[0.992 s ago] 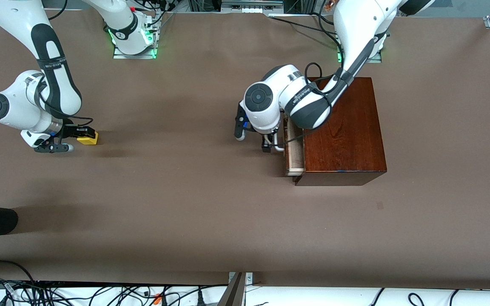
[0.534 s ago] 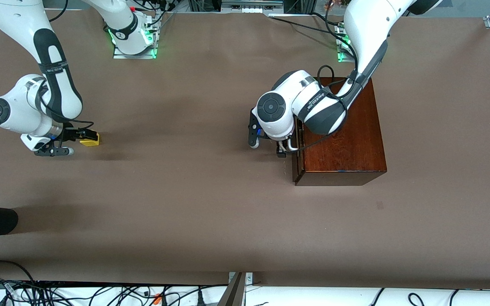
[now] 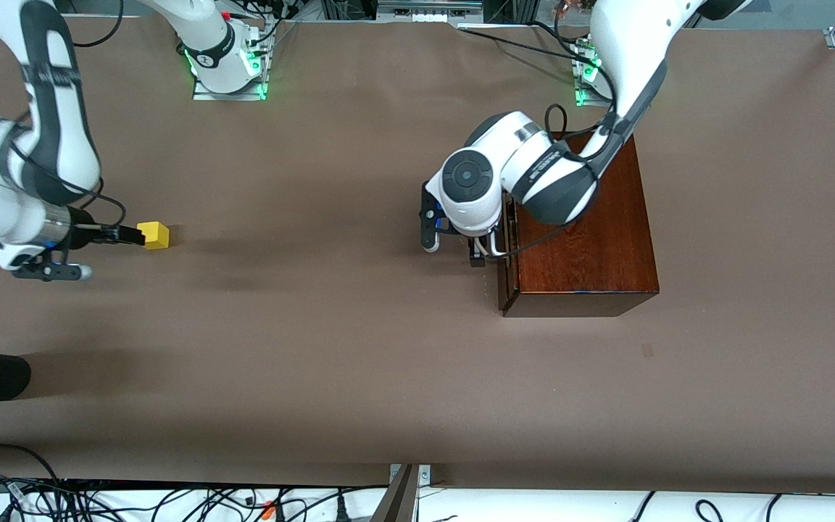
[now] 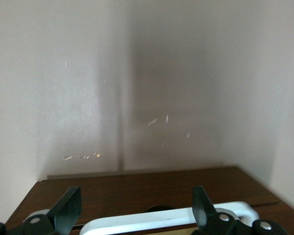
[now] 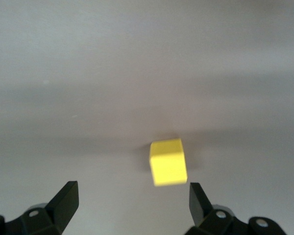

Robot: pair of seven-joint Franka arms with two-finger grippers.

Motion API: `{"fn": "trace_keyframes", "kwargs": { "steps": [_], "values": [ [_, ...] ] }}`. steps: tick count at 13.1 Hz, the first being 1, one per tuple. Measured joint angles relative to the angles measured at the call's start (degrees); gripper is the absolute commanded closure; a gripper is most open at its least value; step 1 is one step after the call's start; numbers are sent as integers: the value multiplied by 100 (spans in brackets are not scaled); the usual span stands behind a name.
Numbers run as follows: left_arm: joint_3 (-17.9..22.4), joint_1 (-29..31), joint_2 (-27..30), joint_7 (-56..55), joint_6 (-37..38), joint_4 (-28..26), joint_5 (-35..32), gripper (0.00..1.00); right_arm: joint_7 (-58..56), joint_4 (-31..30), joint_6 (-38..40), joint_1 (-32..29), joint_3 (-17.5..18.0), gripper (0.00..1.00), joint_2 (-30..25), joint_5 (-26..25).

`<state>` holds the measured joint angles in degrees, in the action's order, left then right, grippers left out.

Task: Open drawer, take yellow block, close drawer

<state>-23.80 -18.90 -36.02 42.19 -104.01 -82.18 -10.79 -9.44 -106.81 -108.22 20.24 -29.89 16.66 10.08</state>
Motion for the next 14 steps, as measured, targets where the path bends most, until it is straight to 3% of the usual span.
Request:
{"fn": "trace_keyframes", "kwargs": {
  "steps": [2,6,11,13,14],
  "values": [
    [-1,201,294,-556,202,18,274,0,443,595,856,65,9,0,-116,-27],
    [17,855,1028,-2126,1533,40,304,0,927,1316,1684,260,11,0,-152,-224],
    [87,2122,1622,-2738,1900,306,304,0,1440,1863,2231,690,52,0,-502,-677],
    [563,2261,1743,-2742,1871,460,364,0,1469,1863,2229,495,343,0,-590,-763],
    [941,2177,1864,-2770,1752,453,535,0,1470,1864,2217,118,779,0,-635,-881]
  ]
}}
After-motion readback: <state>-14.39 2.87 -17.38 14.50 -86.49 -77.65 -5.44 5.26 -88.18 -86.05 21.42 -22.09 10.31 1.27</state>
